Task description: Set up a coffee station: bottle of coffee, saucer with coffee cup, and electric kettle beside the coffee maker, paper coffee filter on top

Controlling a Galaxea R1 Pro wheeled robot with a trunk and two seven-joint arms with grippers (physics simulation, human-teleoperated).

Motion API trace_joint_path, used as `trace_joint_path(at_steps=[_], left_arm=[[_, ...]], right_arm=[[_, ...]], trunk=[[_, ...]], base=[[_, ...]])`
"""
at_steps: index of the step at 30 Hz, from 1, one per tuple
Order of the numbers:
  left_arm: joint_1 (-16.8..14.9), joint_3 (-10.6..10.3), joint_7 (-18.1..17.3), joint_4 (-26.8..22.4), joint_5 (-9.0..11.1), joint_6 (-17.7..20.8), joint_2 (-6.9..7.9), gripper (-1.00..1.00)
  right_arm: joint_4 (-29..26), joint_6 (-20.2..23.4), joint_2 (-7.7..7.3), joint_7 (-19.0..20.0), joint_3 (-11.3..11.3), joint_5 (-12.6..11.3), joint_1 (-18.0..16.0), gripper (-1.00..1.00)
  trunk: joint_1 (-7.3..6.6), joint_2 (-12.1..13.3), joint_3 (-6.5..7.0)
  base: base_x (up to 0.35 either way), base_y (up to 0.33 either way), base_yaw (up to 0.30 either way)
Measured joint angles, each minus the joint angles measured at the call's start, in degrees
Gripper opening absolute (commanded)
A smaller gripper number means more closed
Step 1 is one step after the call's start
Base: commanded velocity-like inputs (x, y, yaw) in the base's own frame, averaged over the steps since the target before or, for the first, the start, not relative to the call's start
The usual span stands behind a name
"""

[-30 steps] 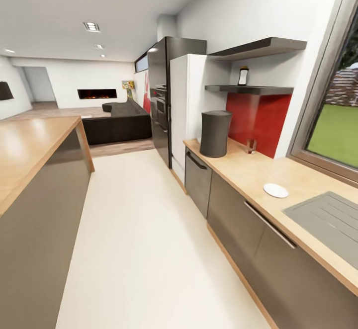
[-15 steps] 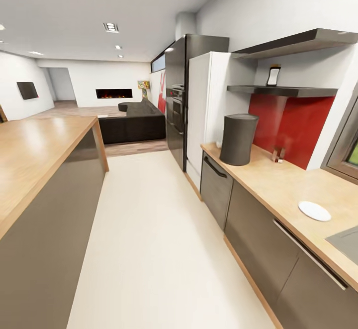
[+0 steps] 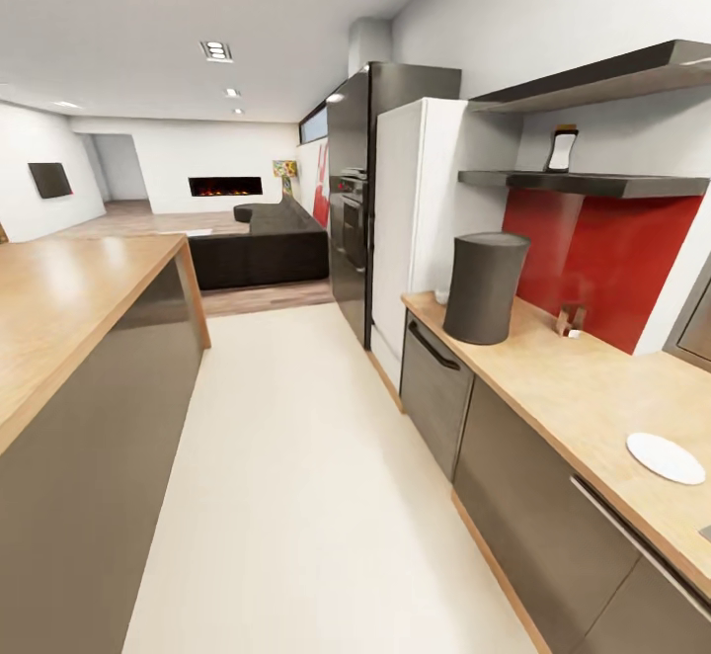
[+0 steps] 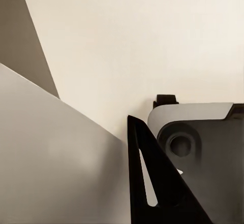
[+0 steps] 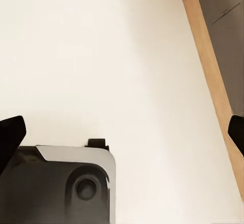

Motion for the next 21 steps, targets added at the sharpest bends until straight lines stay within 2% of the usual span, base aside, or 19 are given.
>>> trace_joint_path(at_steps=[9, 17, 21], left_arm=[[0.0, 0.0, 0.0, 0.1, 0.0, -0.2, 0.0, -1.0], [0.0, 0.0, 0.0, 0.1, 0.0, -0.2, 0.01, -1.0], [0.0, 0.0, 0.0, 0.1, 0.0, -0.2, 0.0, -1.0]], right_arm=[[0.0, 0.0, 0.07, 0.0, -0.1, 0.0, 0.0, 1.0], [0.0, 0.1, 0.11, -0.1, -0.2, 0.0, 0.0, 1.0], [0.0, 0.1, 0.08, -0.1, -0.2, 0.0, 0.0, 1.0]], trunk=[[0.0, 0.0, 0.0], [0.0, 0.0, 0.0], [0.0, 0.0, 0.0]], base=[[0.339, 0.0, 0.011], [0.339, 0.0, 0.231], [0.339, 0.0, 0.128]])
